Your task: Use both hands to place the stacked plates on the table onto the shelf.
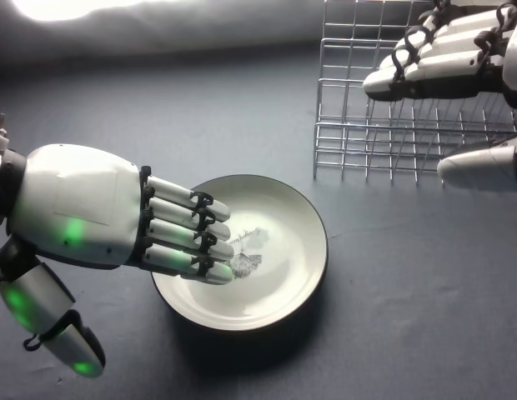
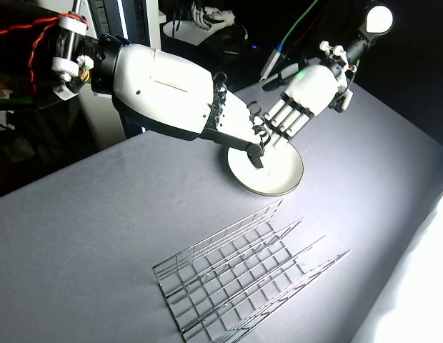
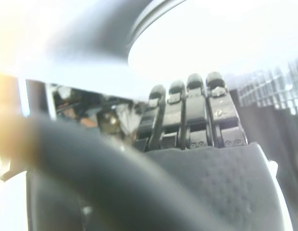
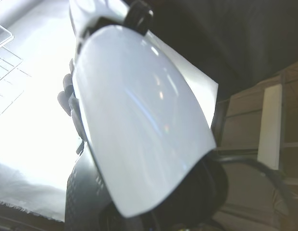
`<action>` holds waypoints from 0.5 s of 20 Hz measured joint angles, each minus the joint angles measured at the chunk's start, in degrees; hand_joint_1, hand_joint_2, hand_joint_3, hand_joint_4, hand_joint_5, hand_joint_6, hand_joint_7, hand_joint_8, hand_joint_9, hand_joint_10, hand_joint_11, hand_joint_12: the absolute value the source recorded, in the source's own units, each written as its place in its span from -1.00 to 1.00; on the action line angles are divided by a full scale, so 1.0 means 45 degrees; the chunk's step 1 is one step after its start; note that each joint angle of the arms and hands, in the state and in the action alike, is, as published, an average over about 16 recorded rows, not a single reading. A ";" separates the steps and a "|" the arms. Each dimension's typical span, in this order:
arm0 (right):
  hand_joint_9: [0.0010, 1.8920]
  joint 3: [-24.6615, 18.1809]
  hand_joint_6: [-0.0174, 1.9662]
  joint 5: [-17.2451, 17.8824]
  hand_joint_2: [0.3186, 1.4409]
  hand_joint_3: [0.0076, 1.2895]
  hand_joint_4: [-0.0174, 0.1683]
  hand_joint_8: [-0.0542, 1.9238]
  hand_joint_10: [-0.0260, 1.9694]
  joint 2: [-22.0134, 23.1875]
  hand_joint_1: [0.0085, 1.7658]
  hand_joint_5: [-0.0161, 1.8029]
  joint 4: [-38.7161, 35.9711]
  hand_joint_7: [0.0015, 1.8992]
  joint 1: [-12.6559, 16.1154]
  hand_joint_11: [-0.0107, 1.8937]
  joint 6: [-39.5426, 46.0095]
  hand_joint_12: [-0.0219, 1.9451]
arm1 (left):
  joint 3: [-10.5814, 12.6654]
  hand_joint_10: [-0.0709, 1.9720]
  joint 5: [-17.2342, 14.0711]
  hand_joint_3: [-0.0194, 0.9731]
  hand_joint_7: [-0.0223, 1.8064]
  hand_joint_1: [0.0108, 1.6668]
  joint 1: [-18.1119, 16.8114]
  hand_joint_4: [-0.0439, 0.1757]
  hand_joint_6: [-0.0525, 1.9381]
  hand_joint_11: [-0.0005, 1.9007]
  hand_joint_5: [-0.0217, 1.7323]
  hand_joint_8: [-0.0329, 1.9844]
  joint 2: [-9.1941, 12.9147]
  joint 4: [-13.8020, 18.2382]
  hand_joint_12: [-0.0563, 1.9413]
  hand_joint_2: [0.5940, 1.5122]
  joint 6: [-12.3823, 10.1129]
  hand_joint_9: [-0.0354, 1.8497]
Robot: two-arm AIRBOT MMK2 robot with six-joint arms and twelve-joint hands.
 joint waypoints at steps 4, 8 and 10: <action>-0.66 -0.0001 -0.97 0.0055 0.83 -0.99 -0.77 -0.95 -0.98 0.0005 -0.87 -0.67 -0.0045 -0.66 -0.0031 -0.97 -0.0015 -0.19 | 0.0381 -0.91 0.0247 -0.92 -0.96 -0.99 0.0171 -0.58 -0.93 -0.98 -0.96 -0.96 -0.0246 0.0068 -0.94 -0.06 0.0208 -0.94; -0.65 -0.0008 -0.97 0.0173 0.83 -0.99 -0.77 -0.95 -0.98 0.0034 -0.86 -0.66 -0.0125 -0.65 -0.0119 -0.97 -0.0031 -0.17 | 0.0643 -0.91 0.0309 -0.92 -0.96 -0.99 0.0354 -0.58 -0.93 -0.98 -0.96 -0.96 -0.0366 0.0148 -0.94 -0.04 0.0423 -0.94; -0.65 -0.0012 -0.97 0.0246 0.83 -0.99 -0.77 -0.95 -0.98 0.0053 -0.86 -0.67 -0.0164 -0.65 -0.0166 -0.97 -0.0038 -0.17 | 0.0743 -0.91 0.0308 -0.92 -0.96 -0.99 0.0461 -0.57 -0.93 -0.98 -0.96 -0.96 -0.0393 0.0188 -0.94 -0.02 0.0530 -0.94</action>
